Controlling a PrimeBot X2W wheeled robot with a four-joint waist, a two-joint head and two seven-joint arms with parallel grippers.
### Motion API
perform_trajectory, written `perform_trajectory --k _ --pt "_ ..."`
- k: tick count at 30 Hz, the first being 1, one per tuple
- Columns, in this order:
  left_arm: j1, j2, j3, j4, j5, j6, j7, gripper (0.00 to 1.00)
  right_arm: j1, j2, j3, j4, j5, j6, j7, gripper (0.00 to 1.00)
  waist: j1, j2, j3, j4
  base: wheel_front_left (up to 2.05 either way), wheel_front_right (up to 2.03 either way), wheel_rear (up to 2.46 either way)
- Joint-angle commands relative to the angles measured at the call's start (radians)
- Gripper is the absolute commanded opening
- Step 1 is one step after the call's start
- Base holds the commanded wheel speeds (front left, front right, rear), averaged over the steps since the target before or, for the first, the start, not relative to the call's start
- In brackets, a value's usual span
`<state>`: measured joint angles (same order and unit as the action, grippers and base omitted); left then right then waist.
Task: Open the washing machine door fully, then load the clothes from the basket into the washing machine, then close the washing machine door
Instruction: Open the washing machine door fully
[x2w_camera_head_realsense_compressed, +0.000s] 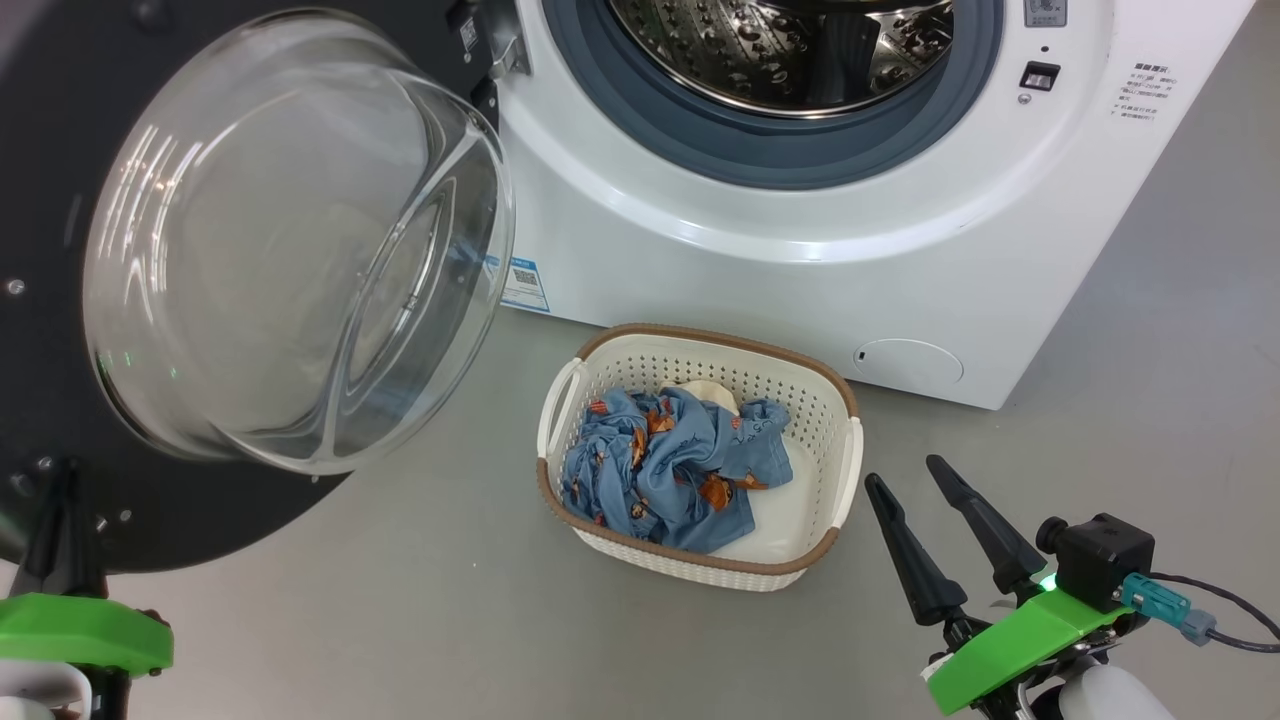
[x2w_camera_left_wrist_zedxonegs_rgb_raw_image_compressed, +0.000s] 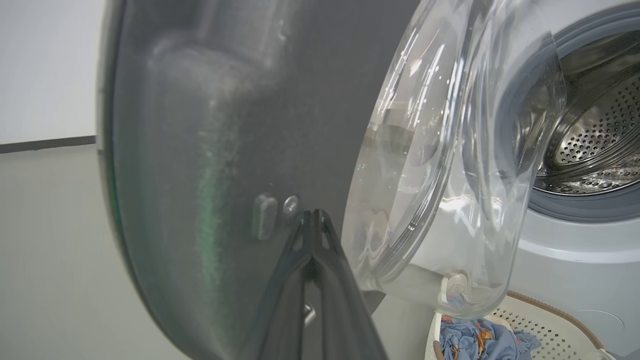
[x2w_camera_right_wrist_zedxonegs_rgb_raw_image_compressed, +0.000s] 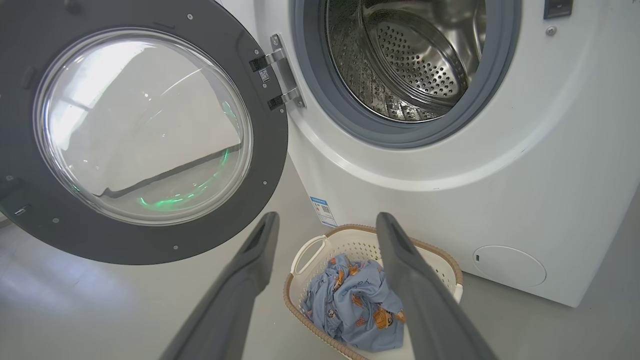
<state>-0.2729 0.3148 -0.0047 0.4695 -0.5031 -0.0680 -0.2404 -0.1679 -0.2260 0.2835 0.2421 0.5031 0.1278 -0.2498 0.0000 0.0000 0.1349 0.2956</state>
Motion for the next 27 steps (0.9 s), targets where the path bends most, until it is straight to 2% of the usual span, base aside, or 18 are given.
perform_trajectory --k 1,21,23,24,25,26,27 --pt "-0.044 0.051 0.039 -0.014 0.005 -0.006 -0.013 0.0 -0.02 -0.005 0.022 -0.021 0.0 0.003 -0.012 1.0 0.0 0.0 0.001 0.0 0.0 0.0 0.0" --pt "0.027 0.014 0.029 -0.096 0.027 -0.01 -0.021 0.0 -0.027 -0.003 0.025 -0.013 0.006 0.003 -0.012 1.0 0.0 0.0 -0.008 -0.016 0.0 0.0 0.0" --pt "0.038 0.01 0.026 -0.115 0.031 -0.009 -0.021 0.36 -0.029 -0.004 0.023 -0.013 0.007 0.003 -0.012 1.0 0.0 0.0 -0.009 -0.02 0.0 0.0 0.0" --pt "0.043 0.008 0.025 -0.125 0.033 -0.008 -0.021 0.49 -0.03 -0.004 0.023 -0.013 0.008 0.003 -0.012 1.0 0.0 0.0 -0.01 -0.022 0.0 0.0 0.0" --pt "0.048 0.005 0.025 -0.134 0.033 -0.006 -0.021 0.89 -0.03 -0.004 0.023 -0.014 0.008 0.003 -0.012 1.0 0.0 0.0 -0.011 -0.025 0.0 0.0 0.0" --pt "0.053 0.003 0.025 -0.143 0.033 -0.004 -0.021 1.0 -0.03 -0.004 0.022 -0.014 0.008 0.003 -0.012 1.0 0.0 0.0 -0.012 -0.027 0.0 0.0 0.0" --pt "0.058 0.001 0.025 -0.152 0.033 -0.003 -0.021 1.0 -0.029 -0.004 0.022 -0.014 0.008 0.003 -0.012 1.0 0.0 0.0 -0.013 -0.03 0.0 0.0 0.0"
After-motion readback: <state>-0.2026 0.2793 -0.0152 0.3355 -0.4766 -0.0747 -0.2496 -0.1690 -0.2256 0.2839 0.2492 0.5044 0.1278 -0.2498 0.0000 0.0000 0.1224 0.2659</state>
